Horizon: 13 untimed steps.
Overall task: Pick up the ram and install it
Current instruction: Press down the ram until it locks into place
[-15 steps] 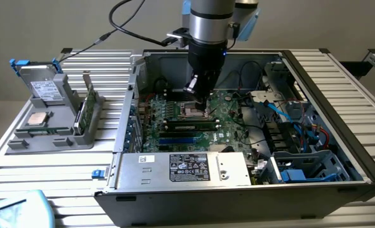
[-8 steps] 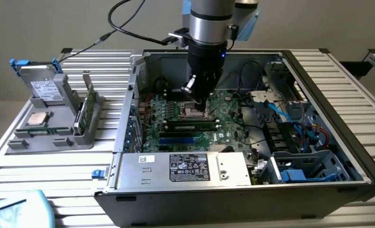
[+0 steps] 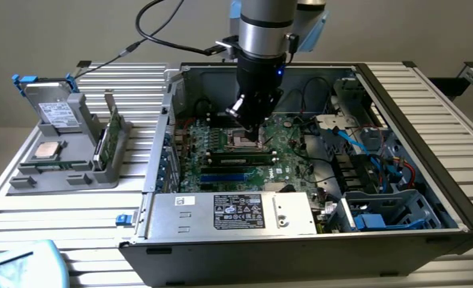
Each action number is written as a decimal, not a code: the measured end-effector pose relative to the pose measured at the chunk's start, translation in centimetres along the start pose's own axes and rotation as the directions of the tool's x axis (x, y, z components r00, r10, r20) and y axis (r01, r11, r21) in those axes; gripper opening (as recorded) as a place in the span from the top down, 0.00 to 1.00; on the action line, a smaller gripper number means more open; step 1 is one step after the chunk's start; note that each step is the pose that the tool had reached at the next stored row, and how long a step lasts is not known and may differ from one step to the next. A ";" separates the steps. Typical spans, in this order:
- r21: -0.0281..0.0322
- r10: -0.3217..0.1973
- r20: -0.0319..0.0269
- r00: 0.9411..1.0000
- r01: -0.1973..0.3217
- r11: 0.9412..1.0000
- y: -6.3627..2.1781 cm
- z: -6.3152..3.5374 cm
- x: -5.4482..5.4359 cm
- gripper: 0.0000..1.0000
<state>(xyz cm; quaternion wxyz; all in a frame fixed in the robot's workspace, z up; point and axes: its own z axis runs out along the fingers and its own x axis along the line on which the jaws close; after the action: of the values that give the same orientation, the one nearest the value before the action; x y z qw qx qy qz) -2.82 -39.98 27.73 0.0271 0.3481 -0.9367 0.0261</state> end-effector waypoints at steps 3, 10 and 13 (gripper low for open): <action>-0.003 0.041 -0.001 0.999 -0.041 0.999 0.01 0.09 0.0 0.90; -0.009 0.141 -0.005 0.990 -0.141 0.990 0.01 0.32 0.0 0.90; -0.012 0.184 -0.007 0.983 -0.184 0.983 0.02 0.44 0.0 0.90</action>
<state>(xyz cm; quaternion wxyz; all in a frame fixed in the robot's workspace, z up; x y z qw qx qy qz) -2.82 -39.97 27.29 0.0294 0.2597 -0.9650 0.0234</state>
